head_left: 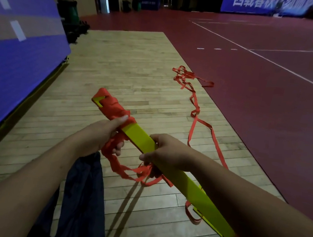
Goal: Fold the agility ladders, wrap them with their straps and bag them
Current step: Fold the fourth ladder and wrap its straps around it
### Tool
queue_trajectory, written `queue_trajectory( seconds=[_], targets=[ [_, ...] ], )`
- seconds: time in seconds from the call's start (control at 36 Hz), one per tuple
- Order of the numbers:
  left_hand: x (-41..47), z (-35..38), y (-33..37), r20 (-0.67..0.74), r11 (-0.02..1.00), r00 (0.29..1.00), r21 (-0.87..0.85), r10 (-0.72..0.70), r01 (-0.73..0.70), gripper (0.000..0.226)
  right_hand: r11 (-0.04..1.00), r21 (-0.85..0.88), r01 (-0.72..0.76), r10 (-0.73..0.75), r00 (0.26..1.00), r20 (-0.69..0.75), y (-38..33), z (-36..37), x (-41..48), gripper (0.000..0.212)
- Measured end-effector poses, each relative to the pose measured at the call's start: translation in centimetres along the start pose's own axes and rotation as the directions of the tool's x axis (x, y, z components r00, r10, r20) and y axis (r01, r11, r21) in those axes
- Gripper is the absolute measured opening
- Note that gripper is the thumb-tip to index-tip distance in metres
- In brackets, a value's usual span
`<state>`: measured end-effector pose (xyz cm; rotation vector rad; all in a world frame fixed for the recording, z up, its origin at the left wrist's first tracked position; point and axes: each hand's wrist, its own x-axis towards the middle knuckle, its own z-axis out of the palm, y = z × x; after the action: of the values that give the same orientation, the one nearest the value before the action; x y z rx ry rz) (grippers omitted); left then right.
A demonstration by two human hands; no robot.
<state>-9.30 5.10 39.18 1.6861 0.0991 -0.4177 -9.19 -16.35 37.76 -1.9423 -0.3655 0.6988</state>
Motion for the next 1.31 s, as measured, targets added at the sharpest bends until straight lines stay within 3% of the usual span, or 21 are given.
queue_trajectory(
  seconds=[0.19, 0.25, 0.36, 0.5, 0.61, 0.69, 0.75, 0.83, 0.92, 0.97, 1.06, 1.19, 1.31],
  targets=[
    [0.4, 1.9, 0.2, -0.037, 0.994, 0.996, -0.07, 0.077, -0.08, 0.033, 0.903, -0.428, 0.027, -0.136, 0.965, -0.225, -0.4, 1.9, 1.1, 0.027],
    [0.6, 2.0, 0.4, -0.071, 0.988, 0.989, -0.082, 0.127, -0.133, 0.027, 0.927, -0.372, 0.041, -0.121, 0.973, -0.195, -0.6, 1.8, 0.9, 0.031],
    [0.5, 1.5, 0.8, -0.085, 0.937, 0.963, -0.223, 0.254, -0.267, 0.023, 0.994, -0.085, 0.062, -0.074, 0.986, -0.146, -1.0, 0.2, 0.1, 0.049],
    [0.4, 0.7, 0.7, -0.071, 0.871, 0.947, -0.377, 0.313, -0.316, 0.023, 0.995, 0.1, 0.005, -0.011, 0.999, 0.053, -0.1, -1.3, 0.0, 0.057],
    [0.3, 0.2, 0.7, -0.004, 0.888, 0.951, -0.359, 0.308, -0.289, 0.023, 0.984, 0.155, 0.085, -0.093, 0.995, 0.046, -0.3, -1.1, -0.1, 0.044],
    [0.2, 0.4, 0.9, -0.013, 0.973, 0.982, -0.133, 0.19, -0.19, 0.037, 0.955, 0.267, 0.132, -0.145, 0.989, 0.026, -0.9, -0.8, -0.4, 0.032],
    [0.0, 0.7, 0.7, 0.025, 0.997, 0.996, 0.003, 0.083, -0.083, 0.046, 0.96, 0.243, 0.14, -0.146, 0.989, 0.009, -1.1, -0.5, -0.5, 0.028],
    [0.0, 1.2, 0.3, 0.096, 0.999, 0.995, 0.043, 0.013, -0.017, 0.052, 0.985, -0.059, 0.162, -0.167, 0.981, -0.101, -1.4, 0.2, -0.5, 0.021],
    [0.4, 1.8, -0.1, 0.0, 0.999, 0.999, 0.027, 0.039, -0.039, 0.057, 0.96, -0.226, 0.163, -0.197, 0.97, -0.14, -1.3, 0.8, -0.1, 0.017],
    [0.6, 2.2, -0.1, -0.052, 0.994, 0.992, -0.001, 0.112, -0.113, 0.044, 0.973, -0.182, 0.14, -0.163, 0.979, -0.118, -1.1, 0.9, -0.1, 0.024],
    [0.6, 2.2, 0.3, -0.091, 0.97, 0.967, -0.03, 0.239, -0.242, 0.028, 0.995, 0.031, 0.098, -0.096, 0.993, -0.062, -0.9, 0.6, -0.5, 0.039],
    [0.9, 1.4, 0.5, -0.141, 0.94, 0.938, -0.086, 0.318, -0.331, 0.043, 0.992, 0.122, 0.026, -0.032, 0.998, 0.049, -0.7, 0.0, -0.1, 0.071],
    [1.0, 0.7, 0.3, -0.043, 0.959, 0.961, -0.07, 0.272, -0.275, 0.055, 0.99, 0.134, 0.038, -0.037, 0.999, -0.016, -0.8, 0.1, -0.3, 0.068]
  ],
)
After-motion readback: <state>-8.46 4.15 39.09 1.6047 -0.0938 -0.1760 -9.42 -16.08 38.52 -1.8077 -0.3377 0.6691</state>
